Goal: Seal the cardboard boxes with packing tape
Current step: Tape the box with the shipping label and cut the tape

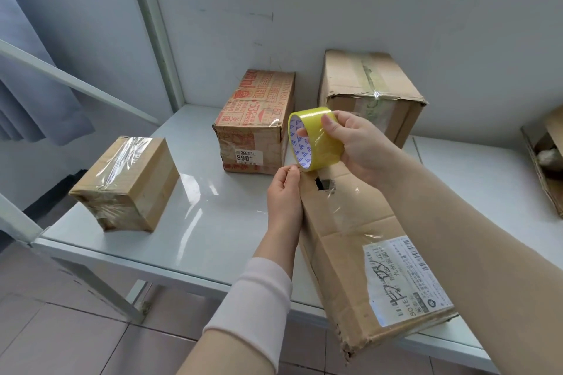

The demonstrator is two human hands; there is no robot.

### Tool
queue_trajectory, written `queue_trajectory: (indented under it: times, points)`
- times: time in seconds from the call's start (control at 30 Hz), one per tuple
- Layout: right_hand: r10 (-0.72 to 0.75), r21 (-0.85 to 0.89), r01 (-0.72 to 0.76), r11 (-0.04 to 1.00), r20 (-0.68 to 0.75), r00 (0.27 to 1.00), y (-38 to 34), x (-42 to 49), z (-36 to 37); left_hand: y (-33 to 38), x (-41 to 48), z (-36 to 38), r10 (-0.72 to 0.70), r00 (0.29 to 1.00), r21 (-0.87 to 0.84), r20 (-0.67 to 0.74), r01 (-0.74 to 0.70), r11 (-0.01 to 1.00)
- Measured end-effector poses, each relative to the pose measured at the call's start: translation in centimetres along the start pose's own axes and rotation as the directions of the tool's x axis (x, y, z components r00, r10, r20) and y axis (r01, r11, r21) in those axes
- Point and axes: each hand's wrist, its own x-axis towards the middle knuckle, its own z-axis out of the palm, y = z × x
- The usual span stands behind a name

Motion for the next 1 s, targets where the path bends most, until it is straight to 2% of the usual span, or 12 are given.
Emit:
queue_trajectory:
  times: [0.2,0.37,0.47,0.67,0.8,0.87,0.93,1.0]
  points:
    - [-0.072,0.044,0.068,0.997,0.092,0.993,0.5,0.5,-0.5,-0.3,0.0,-0.1,0.016,1.000,0.019,-0.002,-0.016,1.000]
    - [-0.135,0.206,0.106,0.973,0.134,0.982,1.6,0.1,-1.0,-0.2,0.0,-0.3,-0.019,0.999,0.011,0.037,0.019,1.000]
    - [-0.150,0.221,0.115,0.968,0.152,0.977,1.8,0.1,-1.2,-0.2,0.2,-0.6,-0.056,0.996,0.013,0.072,0.055,0.998]
    - [-0.151,0.234,0.130,0.964,0.076,0.986,2.3,0.3,-0.6,0.2,0.3,-0.6,-0.082,0.989,0.031,0.124,0.078,0.996]
    - [-0.105,0.178,0.086,0.980,0.102,0.989,1.4,0.7,-0.7,0.6,0.1,-0.6,-0.129,0.983,0.020,0.133,0.128,0.992]
    - [-0.080,0.143,0.067,0.987,0.088,0.993,1.0,0.9,-0.8,0.8,0.0,-0.4,-0.089,0.992,0.033,0.094,0.086,0.996]
    - [-0.059,0.122,0.053,0.991,0.044,0.997,0.9,1.1,-1.0,1.2,0.0,-0.6,0.083,0.996,0.093,0.035,-0.086,0.992]
    - [-0.034,0.095,0.035,0.995,-0.006,0.999,0.8,1.1,-1.0,1.9,0.2,-1.0,0.260,0.961,0.160,0.092,-0.272,0.949]
